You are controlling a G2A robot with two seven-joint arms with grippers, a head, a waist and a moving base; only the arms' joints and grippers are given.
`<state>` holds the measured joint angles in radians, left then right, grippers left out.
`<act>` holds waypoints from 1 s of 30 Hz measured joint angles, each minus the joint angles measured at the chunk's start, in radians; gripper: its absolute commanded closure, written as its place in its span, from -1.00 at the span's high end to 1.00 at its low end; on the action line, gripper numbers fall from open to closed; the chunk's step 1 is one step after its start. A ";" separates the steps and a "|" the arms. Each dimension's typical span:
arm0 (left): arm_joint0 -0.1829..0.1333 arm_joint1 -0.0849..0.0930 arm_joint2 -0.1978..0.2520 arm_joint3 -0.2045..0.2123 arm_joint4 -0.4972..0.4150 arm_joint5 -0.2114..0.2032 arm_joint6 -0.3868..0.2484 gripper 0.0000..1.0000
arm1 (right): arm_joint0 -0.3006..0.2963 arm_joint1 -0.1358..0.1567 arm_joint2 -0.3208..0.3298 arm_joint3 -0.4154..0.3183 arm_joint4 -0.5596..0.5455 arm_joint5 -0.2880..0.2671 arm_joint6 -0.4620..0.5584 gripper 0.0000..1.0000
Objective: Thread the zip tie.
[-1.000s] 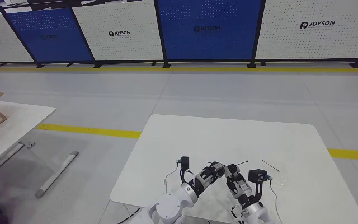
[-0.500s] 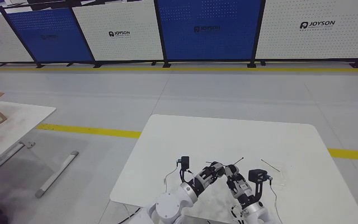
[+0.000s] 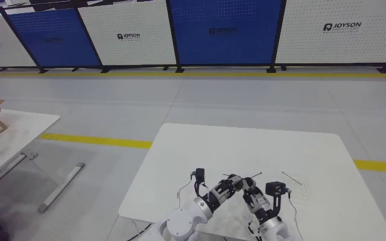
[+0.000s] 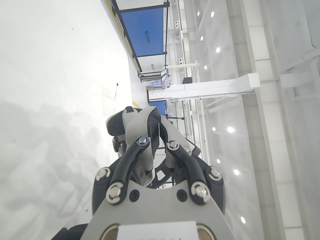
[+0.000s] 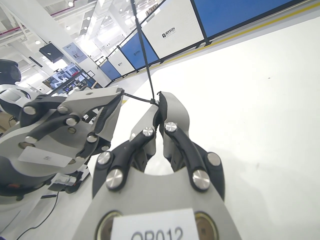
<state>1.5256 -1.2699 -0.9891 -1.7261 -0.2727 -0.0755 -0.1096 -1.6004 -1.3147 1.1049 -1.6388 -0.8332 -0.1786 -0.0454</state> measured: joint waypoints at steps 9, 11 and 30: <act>0.006 0.000 0.001 -0.007 -0.010 -0.024 -0.005 -1.00 | 0.004 0.002 -0.003 0.006 -0.011 -0.014 0.017 -1.00; 0.008 0.000 0.001 -0.010 -0.010 -0.029 -0.005 -1.00 | 0.004 0.002 -0.002 0.008 -0.004 -0.025 0.020 -1.00; 0.040 0.009 -0.015 -0.057 -0.001 -0.073 -0.031 -1.00 | 0.014 0.003 -0.001 0.038 0.016 -0.044 0.027 -1.00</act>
<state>1.5659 -1.2609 -1.0036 -1.7828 -0.2735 -0.1490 -0.1408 -1.5864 -1.3114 1.1037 -1.6012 -0.8175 -0.2225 -0.0187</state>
